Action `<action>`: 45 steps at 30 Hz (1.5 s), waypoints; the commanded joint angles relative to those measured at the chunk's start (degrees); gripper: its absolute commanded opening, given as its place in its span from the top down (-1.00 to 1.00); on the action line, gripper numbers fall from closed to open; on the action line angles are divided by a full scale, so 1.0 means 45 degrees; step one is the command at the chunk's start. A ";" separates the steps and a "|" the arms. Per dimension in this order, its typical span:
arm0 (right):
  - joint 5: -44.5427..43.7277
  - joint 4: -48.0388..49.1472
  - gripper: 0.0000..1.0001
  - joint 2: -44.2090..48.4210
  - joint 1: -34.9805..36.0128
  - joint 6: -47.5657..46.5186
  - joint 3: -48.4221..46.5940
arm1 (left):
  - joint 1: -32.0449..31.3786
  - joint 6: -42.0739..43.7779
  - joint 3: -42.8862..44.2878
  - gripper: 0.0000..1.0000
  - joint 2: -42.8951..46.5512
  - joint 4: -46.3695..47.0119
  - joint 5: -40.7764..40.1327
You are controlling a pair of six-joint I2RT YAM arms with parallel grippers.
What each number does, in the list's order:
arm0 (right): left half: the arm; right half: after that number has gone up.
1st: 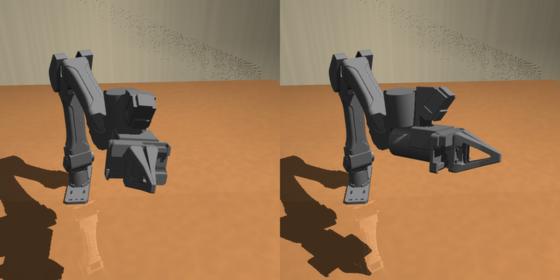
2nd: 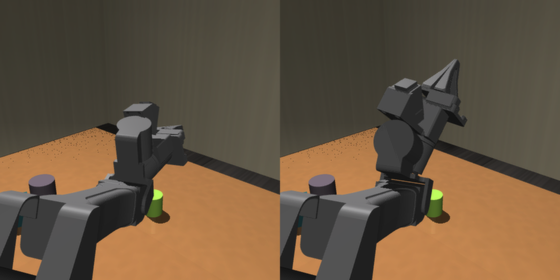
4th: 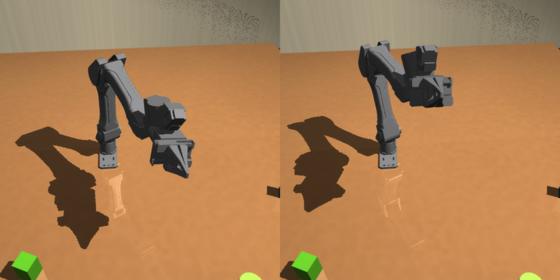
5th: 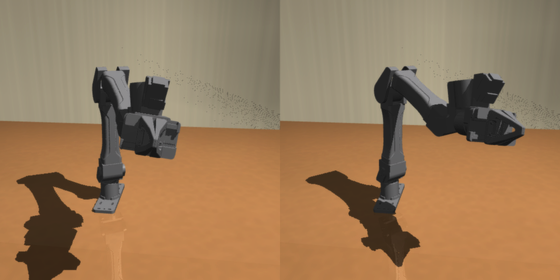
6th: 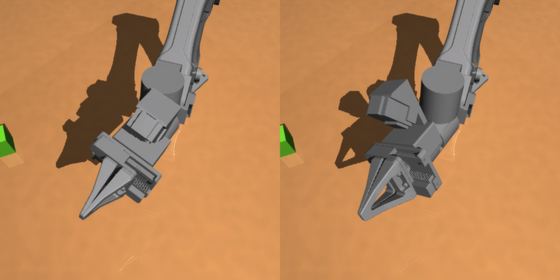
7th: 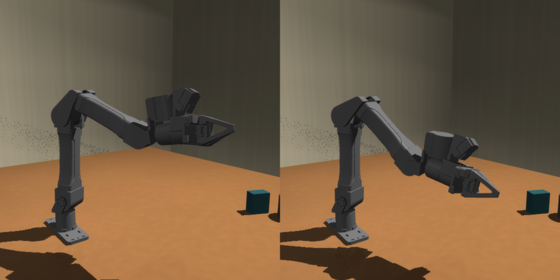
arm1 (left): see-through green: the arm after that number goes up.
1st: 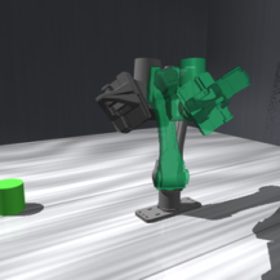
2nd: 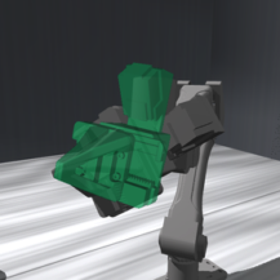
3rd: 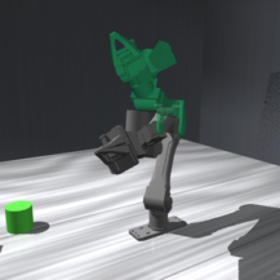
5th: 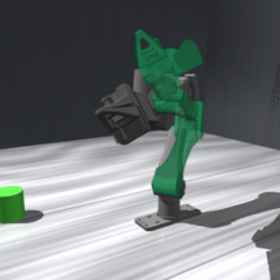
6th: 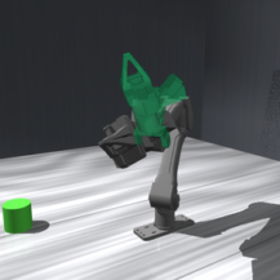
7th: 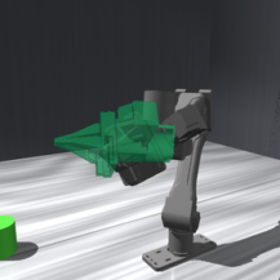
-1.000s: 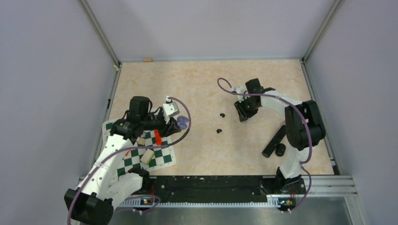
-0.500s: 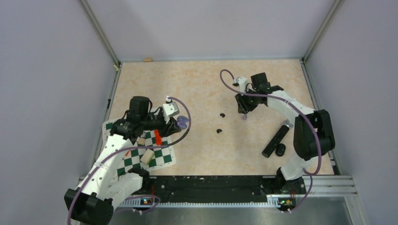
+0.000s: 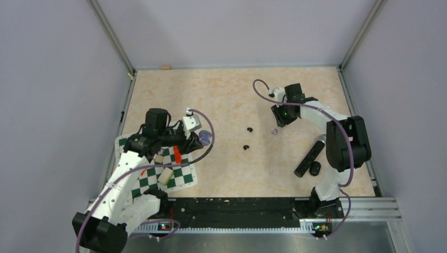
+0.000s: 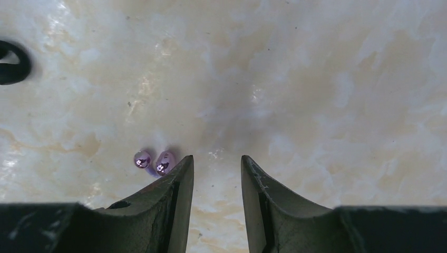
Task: Insert the wireless bluetooth earbuds into the charging case
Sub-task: Adjust the right earbud at the center of the board.
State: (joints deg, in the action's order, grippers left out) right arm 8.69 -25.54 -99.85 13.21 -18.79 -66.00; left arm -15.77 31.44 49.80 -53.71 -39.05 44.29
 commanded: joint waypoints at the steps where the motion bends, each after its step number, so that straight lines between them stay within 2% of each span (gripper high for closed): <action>1: -0.0883 0.0331 0.24 -0.0514 -0.0077 0.0169 -0.0020 | 0.0096 0.0050 -0.0012 1.00 0.0317 0.0161 0.0421; 13: 0.0122 -0.0863 0.24 -0.0501 0.0579 -0.0897 0.0033 | 0.0086 0.0052 0.0010 1.00 0.0314 0.0162 0.0431; 26: 0.2432 -0.2467 0.34 -0.0378 0.1524 -0.1661 -0.0068 | 0.0092 0.0048 0.0030 1.00 0.0315 0.0136 0.0450; 35: 0.2369 -0.2000 0.35 0.1021 0.1963 -0.2485 0.0332 | 0.0111 0.0073 0.0008 1.00 0.0315 0.0142 0.0430; 38: 0.2462 -0.0875 0.28 0.2449 0.2067 -0.3892 0.1363 | 0.0109 0.0073 0.0009 1.00 0.0307 0.0143 0.0416; 42: 0.2678 0.0730 0.10 0.4312 0.2347 -0.6999 0.3779 | 0.0106 0.0083 0.0026 1.00 0.0296 0.0142 0.0411; 45: 0.2533 0.2008 0.05 0.5426 0.2381 -0.9046 0.5369 | 0.0108 0.0074 0.0063 1.00 0.0285 0.0108 0.0428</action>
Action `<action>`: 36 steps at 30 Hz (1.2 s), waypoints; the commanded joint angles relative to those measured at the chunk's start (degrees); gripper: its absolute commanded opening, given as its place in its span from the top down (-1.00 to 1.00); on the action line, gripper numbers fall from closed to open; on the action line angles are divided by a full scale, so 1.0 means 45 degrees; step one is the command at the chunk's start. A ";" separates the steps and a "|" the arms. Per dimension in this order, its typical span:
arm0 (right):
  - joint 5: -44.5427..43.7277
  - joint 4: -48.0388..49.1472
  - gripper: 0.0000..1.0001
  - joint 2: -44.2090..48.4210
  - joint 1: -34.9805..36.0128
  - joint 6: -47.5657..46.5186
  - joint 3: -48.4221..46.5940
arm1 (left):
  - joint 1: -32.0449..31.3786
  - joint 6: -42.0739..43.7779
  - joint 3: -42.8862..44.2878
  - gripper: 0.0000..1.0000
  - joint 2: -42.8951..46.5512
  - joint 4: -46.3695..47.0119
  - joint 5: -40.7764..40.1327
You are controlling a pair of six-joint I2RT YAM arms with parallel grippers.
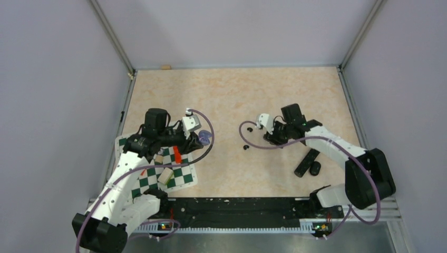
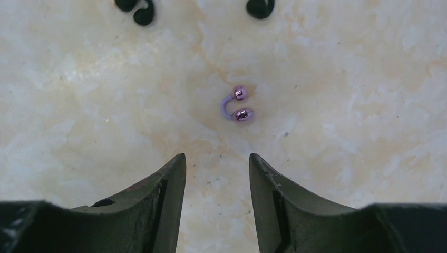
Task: Insert the wireless bluetooth earbuds into the charging case
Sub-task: Adjust the right earbud at the center of the board, then pick up the right earbud from the center of the board.
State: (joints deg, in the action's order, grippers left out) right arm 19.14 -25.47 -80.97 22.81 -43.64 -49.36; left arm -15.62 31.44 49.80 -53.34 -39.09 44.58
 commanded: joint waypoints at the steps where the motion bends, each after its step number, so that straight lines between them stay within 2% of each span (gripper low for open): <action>1: 0.0187 0.2349 0.04 0.1552 0.0250 -0.4216 0.2127 | 0.0072 0.0065 0.0080 1.00 0.0195 0.0113 0.0357; 6: 0.0471 0.4337 0.03 0.2445 0.0254 -0.6269 0.3915 | 0.0082 0.0073 0.0067 1.00 0.0175 0.0103 0.0343; 16: 0.0439 0.5874 0.12 0.1595 0.0400 -0.7132 0.4491 | 0.0095 0.0103 0.0068 1.00 0.0340 0.0058 0.0397; 24: 0.0101 0.5793 0.26 0.0666 0.0848 -0.7790 0.4522 | 0.0112 0.0147 0.0079 1.00 0.0488 0.0054 0.0455; 36: -0.1059 0.6056 0.43 -0.0427 0.1425 -0.7010 0.4138 | 0.0113 0.0197 0.0018 1.00 0.0658 0.0036 0.0519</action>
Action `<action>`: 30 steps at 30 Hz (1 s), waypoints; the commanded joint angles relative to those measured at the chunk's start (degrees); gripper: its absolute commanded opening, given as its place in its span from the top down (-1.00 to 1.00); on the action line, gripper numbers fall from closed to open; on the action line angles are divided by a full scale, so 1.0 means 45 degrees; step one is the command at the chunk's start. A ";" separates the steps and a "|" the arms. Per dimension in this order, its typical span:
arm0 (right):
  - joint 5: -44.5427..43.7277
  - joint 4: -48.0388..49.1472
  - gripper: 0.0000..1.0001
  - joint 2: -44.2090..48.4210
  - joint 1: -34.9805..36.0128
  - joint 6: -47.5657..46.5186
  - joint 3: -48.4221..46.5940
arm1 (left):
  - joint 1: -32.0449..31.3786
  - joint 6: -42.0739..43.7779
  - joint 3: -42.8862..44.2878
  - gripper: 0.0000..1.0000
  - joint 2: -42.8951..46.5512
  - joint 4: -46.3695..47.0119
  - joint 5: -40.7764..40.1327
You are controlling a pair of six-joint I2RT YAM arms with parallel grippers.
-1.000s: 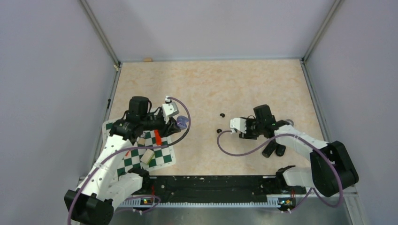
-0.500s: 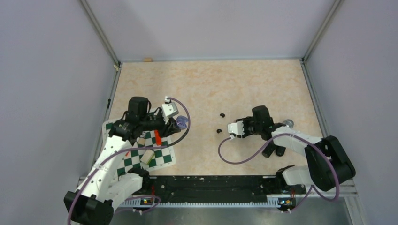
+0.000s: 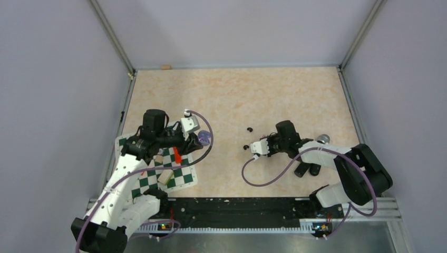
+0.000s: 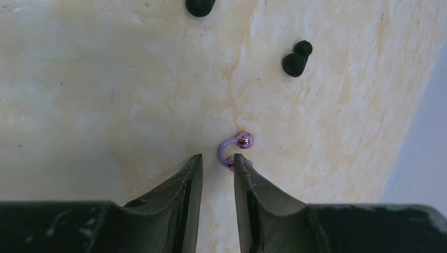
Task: Insert the wireless bluetooth earbuds into the charging case
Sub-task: Pick up the right earbud from the center of the board.
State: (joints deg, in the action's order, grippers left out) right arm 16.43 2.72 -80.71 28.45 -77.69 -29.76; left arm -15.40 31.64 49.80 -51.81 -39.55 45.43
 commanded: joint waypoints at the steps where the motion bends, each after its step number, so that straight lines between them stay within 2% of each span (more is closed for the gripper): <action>1: -0.0536 -0.0245 0.46 -0.0525 0.0164 0.0660 -0.0254 | 0.0063 0.0144 0.0011 1.00 0.0329 0.0137 0.0334; 15: -0.1096 0.0022 0.44 -0.0598 0.0163 0.1066 -0.0210 | 0.0082 0.0175 0.0007 1.00 0.0378 0.0137 0.0385; 30: -0.1363 0.1237 0.43 -0.1106 0.0318 0.1305 -0.0218 | 0.0084 0.0167 0.0017 1.00 0.0213 0.0145 0.0432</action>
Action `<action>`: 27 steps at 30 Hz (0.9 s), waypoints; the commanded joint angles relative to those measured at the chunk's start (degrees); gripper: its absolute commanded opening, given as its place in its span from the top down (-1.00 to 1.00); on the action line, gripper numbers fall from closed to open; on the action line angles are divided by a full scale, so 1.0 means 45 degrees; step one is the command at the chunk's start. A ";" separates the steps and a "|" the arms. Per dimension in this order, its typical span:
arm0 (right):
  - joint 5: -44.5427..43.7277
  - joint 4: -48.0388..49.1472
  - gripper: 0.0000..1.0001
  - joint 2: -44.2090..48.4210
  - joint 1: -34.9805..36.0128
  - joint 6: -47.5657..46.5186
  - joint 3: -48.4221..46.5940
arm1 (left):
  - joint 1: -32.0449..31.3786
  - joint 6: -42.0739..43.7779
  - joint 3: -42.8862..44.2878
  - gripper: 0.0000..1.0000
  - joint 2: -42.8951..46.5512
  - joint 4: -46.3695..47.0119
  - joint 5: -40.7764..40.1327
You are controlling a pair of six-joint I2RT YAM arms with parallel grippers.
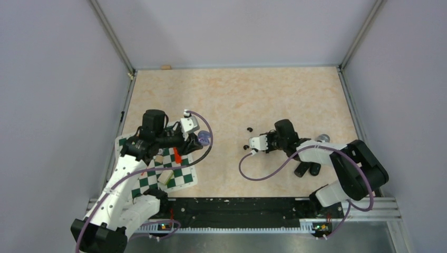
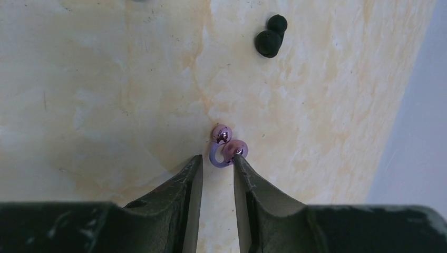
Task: Insert the wireless bluetooth earbuds into the charging case
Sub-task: Pick up the right earbud from the center of the board.
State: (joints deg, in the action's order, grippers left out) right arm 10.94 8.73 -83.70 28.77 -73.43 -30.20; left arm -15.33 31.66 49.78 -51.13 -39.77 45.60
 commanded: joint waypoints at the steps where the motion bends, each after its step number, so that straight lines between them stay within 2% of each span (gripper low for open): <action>1: -0.0170 -0.0028 0.44 -0.0484 0.0290 0.0367 -0.0152 | 0.0068 0.0164 0.0013 1.00 0.0056 0.0186 0.0393; 5: -0.0229 0.0110 0.54 -0.0739 0.0446 0.0444 -0.0385 | 0.0067 0.0173 0.0013 1.00 -0.0016 0.0185 0.0390; 10: -0.0234 -0.0157 0.86 -0.1219 0.0708 0.0678 -0.0865 | 0.0067 0.0171 0.0027 1.00 -0.0047 0.0185 0.0393; 13: -0.0188 -0.0273 0.95 -0.1292 0.0895 0.0870 -0.0989 | 0.0067 0.0178 0.0020 1.00 -0.0061 0.0185 0.0363; 22: 0.0280 -0.0998 1.00 -0.0273 0.0998 0.2329 -0.1633 | 0.0067 0.0181 0.0025 1.00 -0.0102 0.0185 0.0393; 25: 0.0972 -0.2341 1.00 0.0461 0.0900 0.3484 -0.2406 | 0.0067 0.0178 0.0014 1.00 -0.0101 0.0182 0.0412; 27: 0.1954 -0.3992 1.00 0.0803 0.0656 0.4490 -0.3229 | 0.0067 0.0187 0.0023 1.00 -0.0094 0.0166 0.0429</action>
State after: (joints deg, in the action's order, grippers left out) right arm 11.86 1.56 -85.36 32.36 -62.81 -37.12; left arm -15.33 31.66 49.80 -51.53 -39.97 45.65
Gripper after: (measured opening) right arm 0.008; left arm 0.374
